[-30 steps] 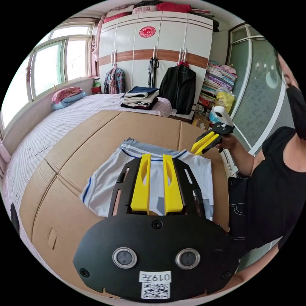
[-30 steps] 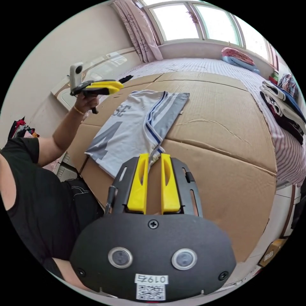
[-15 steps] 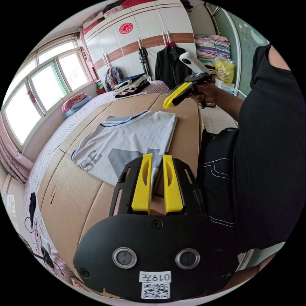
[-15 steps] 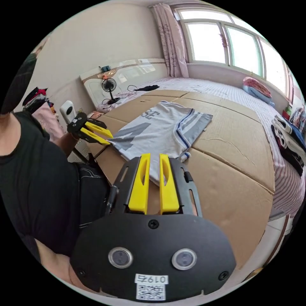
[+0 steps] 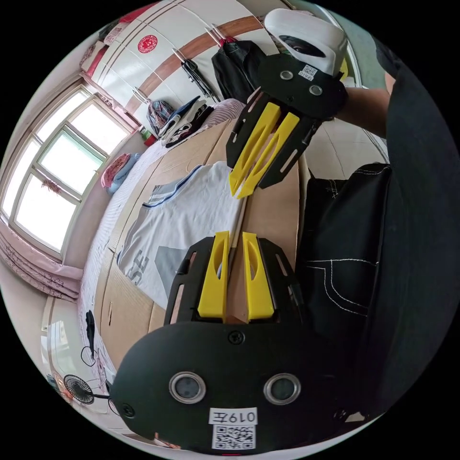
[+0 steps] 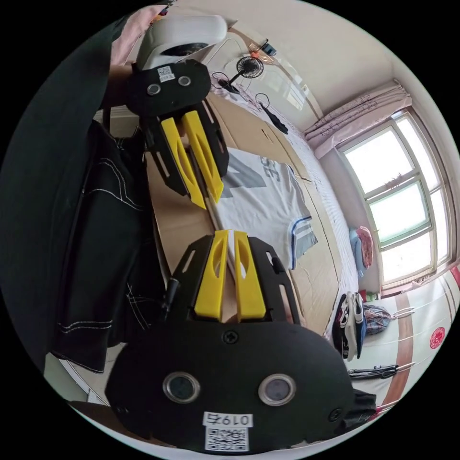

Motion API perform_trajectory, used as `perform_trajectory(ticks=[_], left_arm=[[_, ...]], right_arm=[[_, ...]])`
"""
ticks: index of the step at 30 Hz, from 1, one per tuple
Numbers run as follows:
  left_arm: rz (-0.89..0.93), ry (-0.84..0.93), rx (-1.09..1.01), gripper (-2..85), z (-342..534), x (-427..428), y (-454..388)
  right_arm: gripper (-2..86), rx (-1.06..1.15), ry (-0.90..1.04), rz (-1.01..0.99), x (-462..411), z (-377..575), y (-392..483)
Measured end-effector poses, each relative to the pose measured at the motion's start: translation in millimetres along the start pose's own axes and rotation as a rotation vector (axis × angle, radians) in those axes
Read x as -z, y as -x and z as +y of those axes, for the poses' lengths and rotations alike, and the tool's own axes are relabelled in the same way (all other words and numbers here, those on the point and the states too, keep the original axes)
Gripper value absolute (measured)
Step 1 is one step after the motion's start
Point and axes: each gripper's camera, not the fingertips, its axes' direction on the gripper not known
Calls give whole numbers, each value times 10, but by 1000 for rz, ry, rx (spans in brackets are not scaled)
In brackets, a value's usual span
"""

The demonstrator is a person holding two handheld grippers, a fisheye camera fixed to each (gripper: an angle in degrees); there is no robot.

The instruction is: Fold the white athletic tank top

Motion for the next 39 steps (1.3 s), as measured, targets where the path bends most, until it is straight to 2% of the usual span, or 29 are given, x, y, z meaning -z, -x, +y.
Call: perform_trajectory(ticks=[7, 17, 28, 39], left_arm=[[-7, 5, 32, 8, -163, 328, -196], [32, -48, 91, 8, -301, 735, -281], [1, 2, 41, 7, -540, 835, -478], [74, 27, 80, 5, -672, 818, -470]], right_arm=[[45, 73, 37, -45, 237, -397, -70], [20, 90, 60, -29, 566, -783, -199], [-8, 65, 51, -72, 902, -1011, -476], [-2, 75, 61, -96, 1135, -1198, -607]])
